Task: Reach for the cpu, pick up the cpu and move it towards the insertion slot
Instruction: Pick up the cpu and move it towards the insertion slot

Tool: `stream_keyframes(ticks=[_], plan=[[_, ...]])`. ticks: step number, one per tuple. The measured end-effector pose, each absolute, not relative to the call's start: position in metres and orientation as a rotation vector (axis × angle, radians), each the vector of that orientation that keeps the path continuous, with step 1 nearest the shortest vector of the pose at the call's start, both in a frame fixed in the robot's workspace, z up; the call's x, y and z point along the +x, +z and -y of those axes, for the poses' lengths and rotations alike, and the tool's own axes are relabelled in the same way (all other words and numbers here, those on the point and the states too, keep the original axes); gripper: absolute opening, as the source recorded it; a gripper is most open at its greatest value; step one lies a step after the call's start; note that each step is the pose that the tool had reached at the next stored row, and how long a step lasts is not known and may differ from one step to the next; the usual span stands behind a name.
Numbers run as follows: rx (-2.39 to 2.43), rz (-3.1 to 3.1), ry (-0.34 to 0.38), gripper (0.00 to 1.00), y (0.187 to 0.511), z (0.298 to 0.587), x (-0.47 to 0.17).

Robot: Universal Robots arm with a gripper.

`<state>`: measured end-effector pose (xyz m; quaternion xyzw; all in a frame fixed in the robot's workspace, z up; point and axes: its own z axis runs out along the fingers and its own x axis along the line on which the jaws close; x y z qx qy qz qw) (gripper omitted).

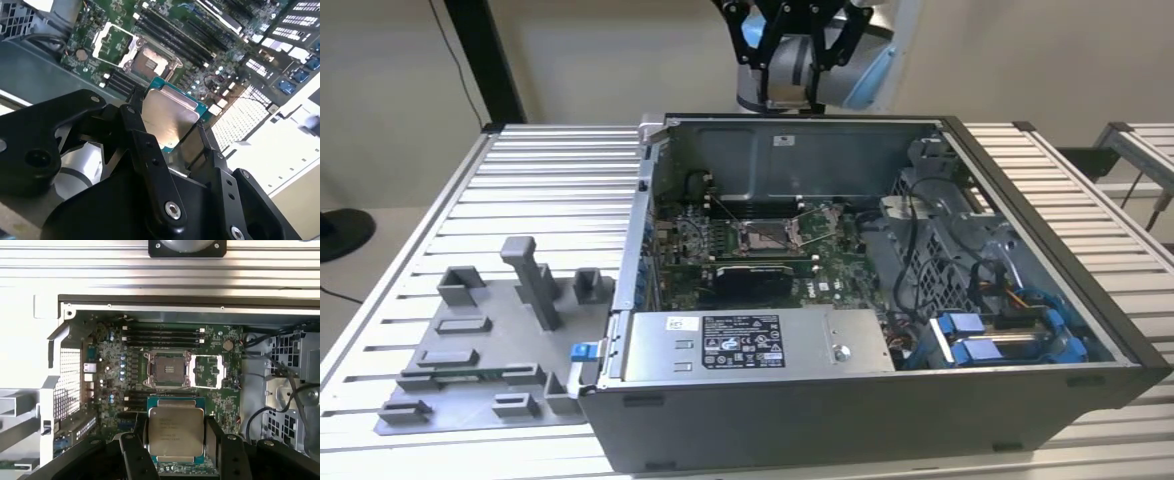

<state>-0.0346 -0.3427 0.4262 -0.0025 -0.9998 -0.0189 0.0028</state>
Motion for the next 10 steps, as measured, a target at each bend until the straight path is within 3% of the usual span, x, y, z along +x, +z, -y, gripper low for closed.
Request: stream_keyframes(ticks=[10], plan=[[-0.008, 3.136, -0.059, 0.00, 0.423, 0.321, -0.033]])
